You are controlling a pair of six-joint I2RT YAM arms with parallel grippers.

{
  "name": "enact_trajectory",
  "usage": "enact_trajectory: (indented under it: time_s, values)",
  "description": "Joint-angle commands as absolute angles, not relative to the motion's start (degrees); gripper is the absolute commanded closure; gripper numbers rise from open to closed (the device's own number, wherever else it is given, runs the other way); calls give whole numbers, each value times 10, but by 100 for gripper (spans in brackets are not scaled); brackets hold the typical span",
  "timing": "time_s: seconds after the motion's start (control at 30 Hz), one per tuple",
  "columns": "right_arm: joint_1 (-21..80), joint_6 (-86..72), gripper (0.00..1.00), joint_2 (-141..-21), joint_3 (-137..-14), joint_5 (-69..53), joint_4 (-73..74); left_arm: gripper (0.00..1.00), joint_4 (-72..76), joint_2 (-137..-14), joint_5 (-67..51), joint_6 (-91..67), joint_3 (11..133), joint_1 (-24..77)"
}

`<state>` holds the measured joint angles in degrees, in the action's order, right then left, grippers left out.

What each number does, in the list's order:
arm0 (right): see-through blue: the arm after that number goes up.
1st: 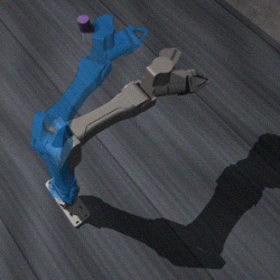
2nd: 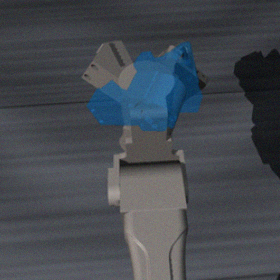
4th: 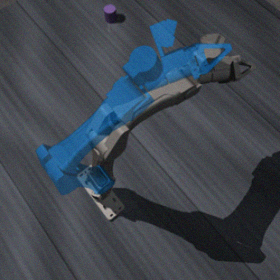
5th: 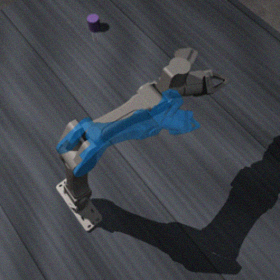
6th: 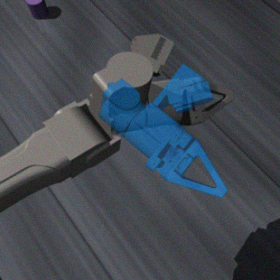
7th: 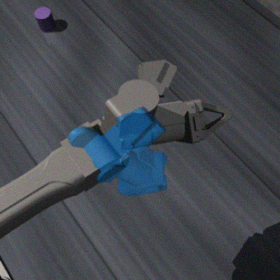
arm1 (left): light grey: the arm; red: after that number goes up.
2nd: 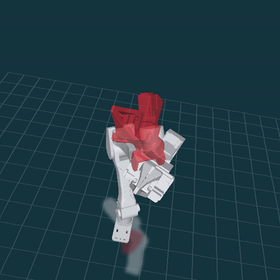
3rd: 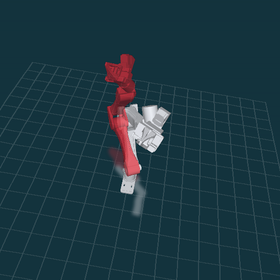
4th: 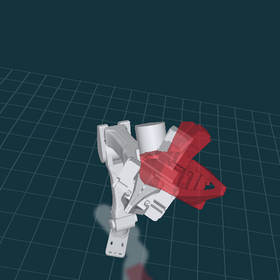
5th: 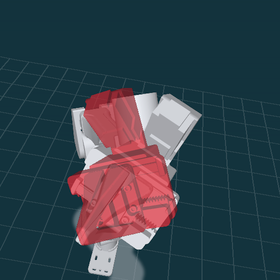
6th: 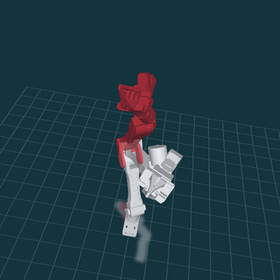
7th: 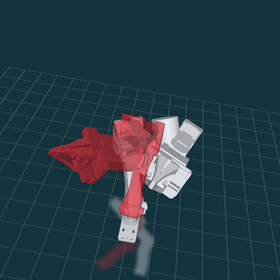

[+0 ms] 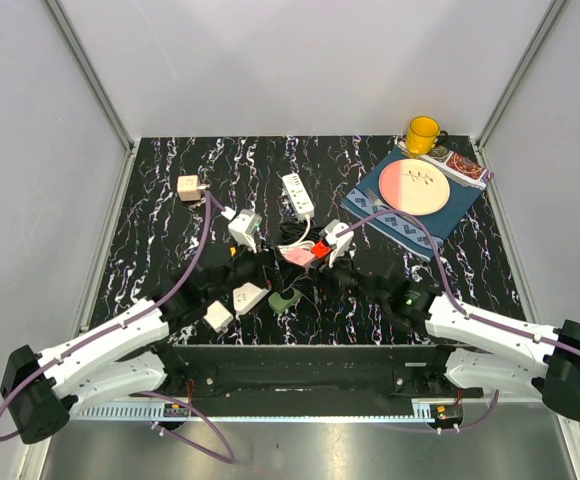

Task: Insert the plug
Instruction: Pick up the plug from the center of the board.

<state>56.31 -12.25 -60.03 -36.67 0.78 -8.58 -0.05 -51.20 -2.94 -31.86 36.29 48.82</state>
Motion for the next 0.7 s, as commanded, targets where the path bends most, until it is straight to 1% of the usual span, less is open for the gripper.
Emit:
enact_trajectory:
  time_s: [0.0,0.07,0.1,0.13,0.17,0.23,0.3,0.33,0.37,0.43,0.47,0.5,0.53,0.57,0.6,0.67]
  values:
    - [567,-101,96,-596,-377,-12,-137,11,5,-526,-26,-315,388,504]
    - [568,-96,95,-599,-380,-18,-134,18,3,-534,-24,-313,389,506]
    - [566,-95,95,-599,-381,-18,-130,21,3,-538,-25,-312,390,508]
    - [567,-93,94,-600,-383,-19,-127,28,2,-541,-26,-310,393,510]
    - [567,-91,94,-600,-384,-19,-126,33,2,-546,-31,-309,394,512]
    - [567,-90,93,-599,-388,-17,-120,40,2,-548,-33,-305,394,516]
    - [567,-95,89,-599,-392,-12,-104,56,2,-549,-31,-296,394,519]
    - [566,-97,87,-599,-399,-11,-97,62,2,-547,-30,-287,392,519]
    - [567,-104,80,-598,-403,-10,-87,70,1,-542,-21,-280,391,519]
    - [567,-112,68,-595,-418,-10,-53,78,2,-533,-12,-253,387,519]
    - [567,-126,60,-593,-424,-10,-41,89,2,-524,-4,-242,385,519]
    - [567,-133,43,-592,-430,-10,-13,93,2,-518,-3,-230,383,519]
    - [567,-141,35,-590,-443,-10,-4,95,2,-512,-3,-207,381,519]
    - [566,-156,28,-588,-451,-12,22,96,-8,-504,22,-195,381,519]
    - [567,-164,18,-586,-459,-14,56,99,-11,-499,27,-185,380,519]
    - [567,-185,12,-583,-492,-20,96,100,-16,-485,42,-150,379,519]
